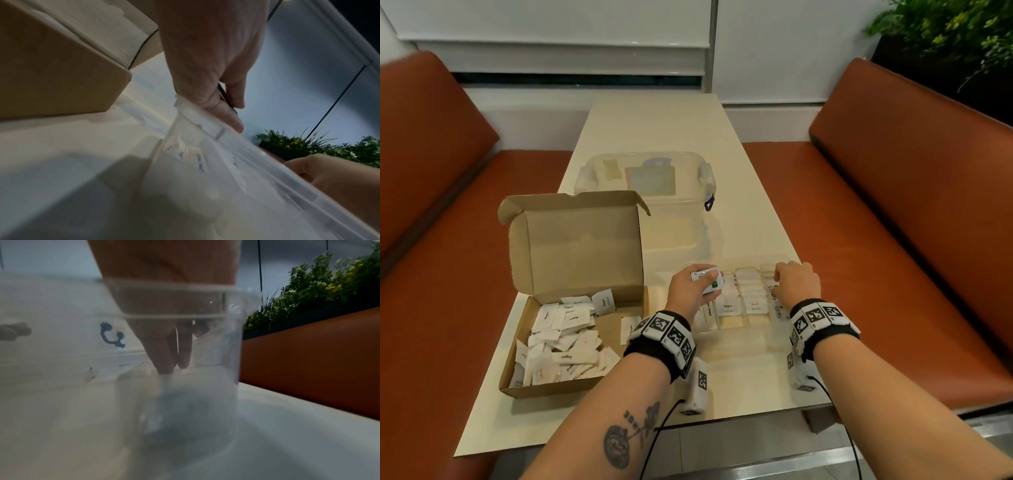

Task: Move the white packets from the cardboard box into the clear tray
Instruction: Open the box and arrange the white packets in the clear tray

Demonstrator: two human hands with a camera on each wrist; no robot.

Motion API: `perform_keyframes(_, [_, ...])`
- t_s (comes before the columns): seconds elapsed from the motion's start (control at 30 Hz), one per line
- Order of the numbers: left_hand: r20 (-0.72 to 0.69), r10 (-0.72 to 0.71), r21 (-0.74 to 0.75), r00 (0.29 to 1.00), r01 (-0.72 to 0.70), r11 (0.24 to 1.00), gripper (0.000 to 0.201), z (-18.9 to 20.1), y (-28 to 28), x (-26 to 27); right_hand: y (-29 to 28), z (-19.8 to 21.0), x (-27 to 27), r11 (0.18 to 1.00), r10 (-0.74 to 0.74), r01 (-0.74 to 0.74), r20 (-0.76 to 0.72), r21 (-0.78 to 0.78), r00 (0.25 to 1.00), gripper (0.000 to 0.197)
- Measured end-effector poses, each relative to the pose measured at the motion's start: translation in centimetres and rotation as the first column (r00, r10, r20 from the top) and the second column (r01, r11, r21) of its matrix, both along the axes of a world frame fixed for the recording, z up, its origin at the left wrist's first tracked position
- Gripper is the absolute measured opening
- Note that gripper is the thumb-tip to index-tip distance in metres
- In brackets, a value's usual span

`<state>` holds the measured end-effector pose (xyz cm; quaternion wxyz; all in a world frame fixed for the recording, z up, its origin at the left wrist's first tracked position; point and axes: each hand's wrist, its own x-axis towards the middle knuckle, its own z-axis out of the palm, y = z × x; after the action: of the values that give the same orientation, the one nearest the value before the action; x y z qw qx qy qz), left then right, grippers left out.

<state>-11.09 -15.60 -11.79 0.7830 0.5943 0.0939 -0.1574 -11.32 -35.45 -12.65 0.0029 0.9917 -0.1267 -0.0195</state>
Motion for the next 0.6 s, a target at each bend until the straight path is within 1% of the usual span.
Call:
perform_keyframes(0.13, [-0.005, 0.004, -0.001, 1.000, -0.004, 1.000, 0.014, -0.1, 0.1, 0.0, 0.2, -0.1, -0.5, 0.998, 0.001, 0.000, -0.001, 0.057, 1.000, 0.018])
perform_keyframes(0.23, [0.001, -0.001, 0.001, 1.000, 0.001, 1.000, 0.012, -0.1, 0.1, -0.1, 0.3, -0.3, -0.8, 0.999, 0.006, -0.005, -0.022, 0.038, 1.000, 0.026])
perform_keyframes(0.33, [-0.009, 0.000, 0.003, 1.000, 0.000, 1.000, 0.008, 0.1, 0.1, -0.1, 0.3, -0.1, -0.7, 0.999, 0.006, -0.005, -0.039, 0.037, 0.999, 0.025])
perform_keyframes(0.4, [-0.012, 0.008, 0.007, 1.000, -0.008, 1.000, 0.006, 0.1, 0.0, -0.1, 0.5, 0.4, -0.5, 0.996, -0.010, 0.009, 0.020, 0.084, 1.000, 0.025])
perform_keyframes(0.47, [-0.020, 0.018, -0.003, 1.000, -0.018, 1.000, 0.004, 0.2, -0.1, -0.1, 1.4, 1.1, -0.3, 0.982, -0.018, -0.013, 0.160, 0.190, 0.987, 0.021])
perform_keyframes(0.5, [-0.027, 0.021, -0.012, 0.999, -0.022, 1.000, 0.005, 0.2, -0.2, -0.2, 2.1, 1.4, -0.3, 0.955, -0.020, -0.044, 0.210, 0.292, 0.977, 0.019])
perform_keyframes(0.53, [-0.034, 0.020, -0.016, 0.999, -0.020, 1.000, 0.007, 0.3, -0.3, -0.2, 2.9, 1.7, -0.3, 0.900, -0.024, -0.078, 0.227, 0.429, 0.974, 0.017])
perform_keyframes(0.6, [-0.036, 0.009, 0.014, 0.999, -0.009, 1.000, 0.009, 0.4, -0.5, -0.2, 4.5, 2.1, -0.4, 0.737, -0.020, -0.117, 0.194, 0.666, 0.981, 0.015])
